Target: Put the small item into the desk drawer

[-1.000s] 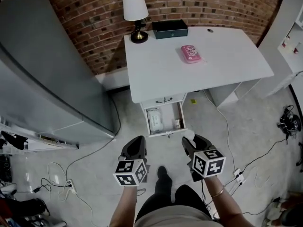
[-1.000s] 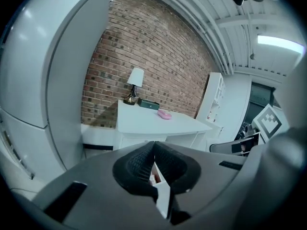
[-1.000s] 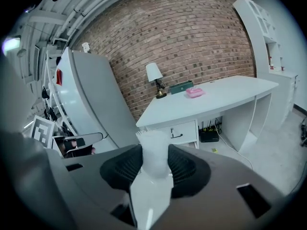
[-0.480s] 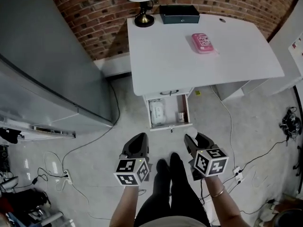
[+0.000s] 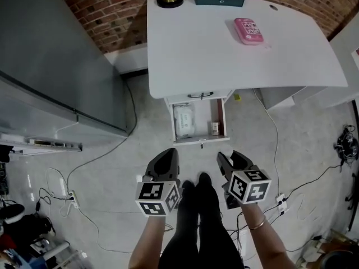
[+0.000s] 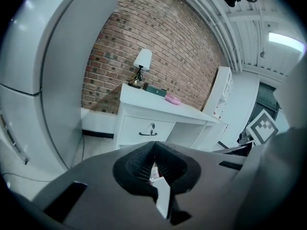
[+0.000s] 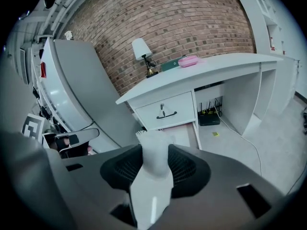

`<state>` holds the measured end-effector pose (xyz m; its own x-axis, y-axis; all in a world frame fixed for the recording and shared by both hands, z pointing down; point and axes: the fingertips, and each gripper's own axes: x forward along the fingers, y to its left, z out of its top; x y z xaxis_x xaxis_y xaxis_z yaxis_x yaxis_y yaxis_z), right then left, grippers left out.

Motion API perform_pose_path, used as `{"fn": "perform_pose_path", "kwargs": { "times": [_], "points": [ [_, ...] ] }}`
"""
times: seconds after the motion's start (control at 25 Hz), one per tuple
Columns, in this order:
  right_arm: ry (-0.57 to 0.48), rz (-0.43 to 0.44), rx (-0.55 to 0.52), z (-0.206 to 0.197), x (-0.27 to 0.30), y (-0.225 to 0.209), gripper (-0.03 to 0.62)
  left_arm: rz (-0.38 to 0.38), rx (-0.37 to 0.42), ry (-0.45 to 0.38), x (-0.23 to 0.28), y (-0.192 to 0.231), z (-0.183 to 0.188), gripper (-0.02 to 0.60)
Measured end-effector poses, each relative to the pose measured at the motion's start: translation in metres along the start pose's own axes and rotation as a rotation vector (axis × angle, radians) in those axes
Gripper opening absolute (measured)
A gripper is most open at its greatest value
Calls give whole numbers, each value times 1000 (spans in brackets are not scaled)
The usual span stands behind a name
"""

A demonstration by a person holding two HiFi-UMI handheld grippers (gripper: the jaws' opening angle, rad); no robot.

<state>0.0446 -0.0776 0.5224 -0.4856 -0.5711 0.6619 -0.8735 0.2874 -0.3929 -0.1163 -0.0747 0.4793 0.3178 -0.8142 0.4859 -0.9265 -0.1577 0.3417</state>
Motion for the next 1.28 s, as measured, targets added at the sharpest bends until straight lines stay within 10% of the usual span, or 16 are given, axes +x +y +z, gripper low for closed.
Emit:
{"fn": "perform_pose_path", "kwargs": {
  "times": [1.28],
  "points": [
    [169,-10,-34,-74,206,-110,172,131,-111,101,127,71,-127,21]
  ]
}}
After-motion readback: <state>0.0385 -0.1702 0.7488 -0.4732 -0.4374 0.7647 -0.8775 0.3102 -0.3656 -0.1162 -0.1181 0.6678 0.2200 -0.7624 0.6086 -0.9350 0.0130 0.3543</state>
